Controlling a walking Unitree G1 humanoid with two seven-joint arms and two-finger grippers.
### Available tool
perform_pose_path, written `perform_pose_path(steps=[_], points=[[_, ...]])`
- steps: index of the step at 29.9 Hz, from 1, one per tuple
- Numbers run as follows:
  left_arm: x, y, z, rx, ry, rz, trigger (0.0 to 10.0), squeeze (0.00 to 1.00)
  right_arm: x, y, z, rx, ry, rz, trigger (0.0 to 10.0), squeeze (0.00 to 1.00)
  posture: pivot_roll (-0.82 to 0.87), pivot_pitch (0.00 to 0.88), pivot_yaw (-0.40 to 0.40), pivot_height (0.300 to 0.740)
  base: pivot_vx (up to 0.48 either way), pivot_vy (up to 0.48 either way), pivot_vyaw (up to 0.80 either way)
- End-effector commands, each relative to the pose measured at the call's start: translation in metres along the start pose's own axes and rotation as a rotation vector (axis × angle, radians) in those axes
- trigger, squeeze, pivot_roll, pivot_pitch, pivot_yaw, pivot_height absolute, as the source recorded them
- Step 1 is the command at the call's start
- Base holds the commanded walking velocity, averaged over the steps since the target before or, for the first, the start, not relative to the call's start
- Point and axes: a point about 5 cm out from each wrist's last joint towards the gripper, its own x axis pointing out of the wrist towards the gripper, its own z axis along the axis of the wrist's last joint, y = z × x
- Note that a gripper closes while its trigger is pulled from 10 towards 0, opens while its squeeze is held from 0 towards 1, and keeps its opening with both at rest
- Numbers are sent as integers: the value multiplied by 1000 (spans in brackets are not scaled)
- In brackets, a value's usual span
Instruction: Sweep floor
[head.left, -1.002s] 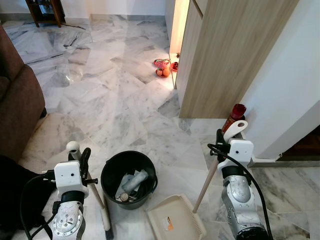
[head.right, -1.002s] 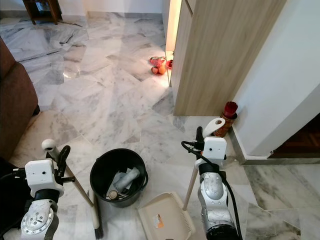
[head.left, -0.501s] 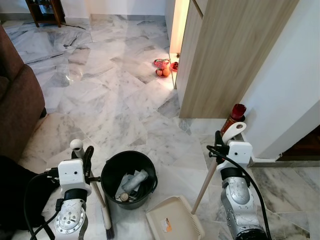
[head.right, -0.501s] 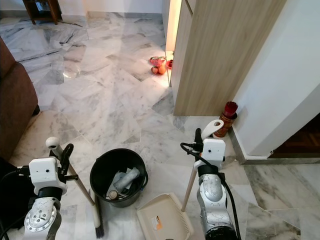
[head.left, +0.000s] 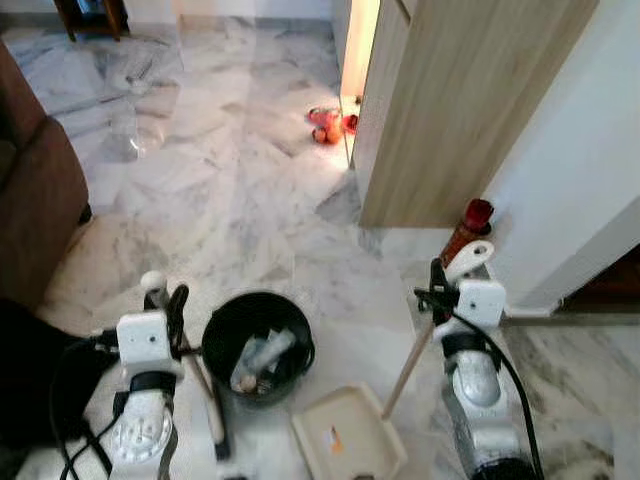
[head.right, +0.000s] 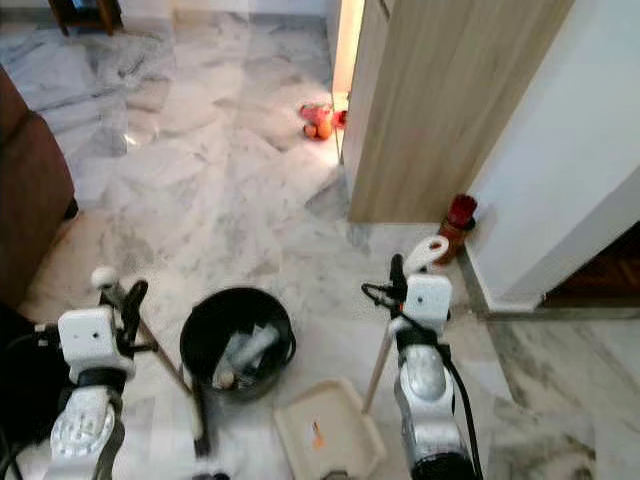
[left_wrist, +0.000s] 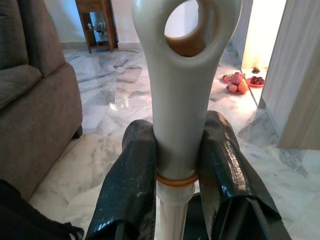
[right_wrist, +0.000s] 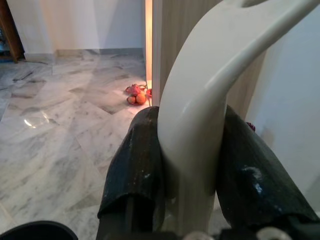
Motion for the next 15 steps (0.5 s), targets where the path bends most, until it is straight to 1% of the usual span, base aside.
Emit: perform_pose_path(steps=[1, 8, 15], points=[[-4, 2, -4, 14, 14, 10, 10000, 0, 0, -3, 3, -4, -13, -2, 10000, 0, 2, 131, -66, 740, -240, 0, 0], [-4, 4, -4, 18, 11, 10, 10000, 0, 1, 0, 3, -3, -15, 3, 10000, 0, 5, 110, -62, 740, -244, 0, 0], [-4, 1, -5, 13, 11, 0, 10000, 0, 0, 0, 2, -5, -15, 3, 10000, 0, 0, 94, -58, 740, -245, 0, 0]])
